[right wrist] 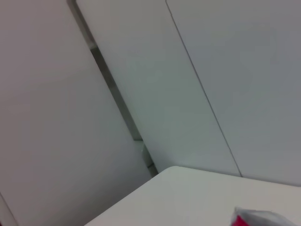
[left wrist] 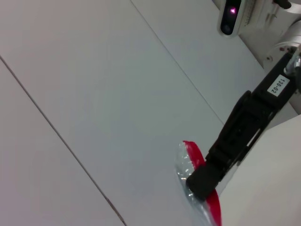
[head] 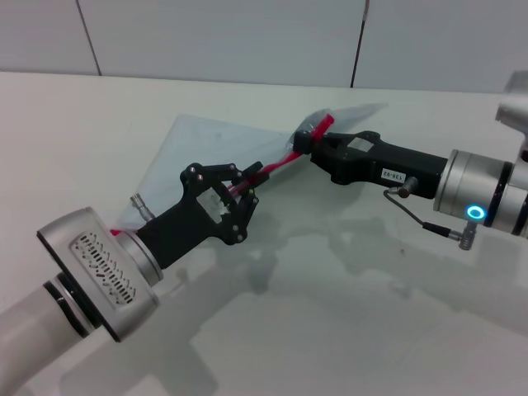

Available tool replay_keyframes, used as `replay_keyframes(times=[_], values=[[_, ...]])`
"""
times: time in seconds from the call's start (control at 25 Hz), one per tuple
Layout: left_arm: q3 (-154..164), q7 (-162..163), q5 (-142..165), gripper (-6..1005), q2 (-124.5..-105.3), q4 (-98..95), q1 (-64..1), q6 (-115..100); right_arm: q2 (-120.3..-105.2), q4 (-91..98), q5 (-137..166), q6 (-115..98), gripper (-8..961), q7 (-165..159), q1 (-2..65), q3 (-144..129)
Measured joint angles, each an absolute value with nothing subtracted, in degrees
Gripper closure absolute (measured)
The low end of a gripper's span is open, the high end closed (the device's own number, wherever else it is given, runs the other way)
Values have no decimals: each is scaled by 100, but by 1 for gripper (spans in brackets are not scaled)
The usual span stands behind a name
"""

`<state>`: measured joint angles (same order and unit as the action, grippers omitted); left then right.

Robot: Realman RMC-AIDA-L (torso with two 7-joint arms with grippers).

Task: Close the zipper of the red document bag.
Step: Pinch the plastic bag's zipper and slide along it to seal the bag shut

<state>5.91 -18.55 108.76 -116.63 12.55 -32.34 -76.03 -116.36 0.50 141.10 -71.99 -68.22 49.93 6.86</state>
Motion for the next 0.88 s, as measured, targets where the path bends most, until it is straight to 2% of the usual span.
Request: replay_keyframes(times=[0.24, 0.88], values=[[588, -1814, 10858, 924, -11658, 1256, -3218, -7601, -11625, 307, 13905, -7192, 849, -6830, 4761, 853], [592, -1812, 10796, 929, -11656, 1229, -3155, -7520, -11603, 1240, 12135, -7232, 826, -6999, 3489, 904]])
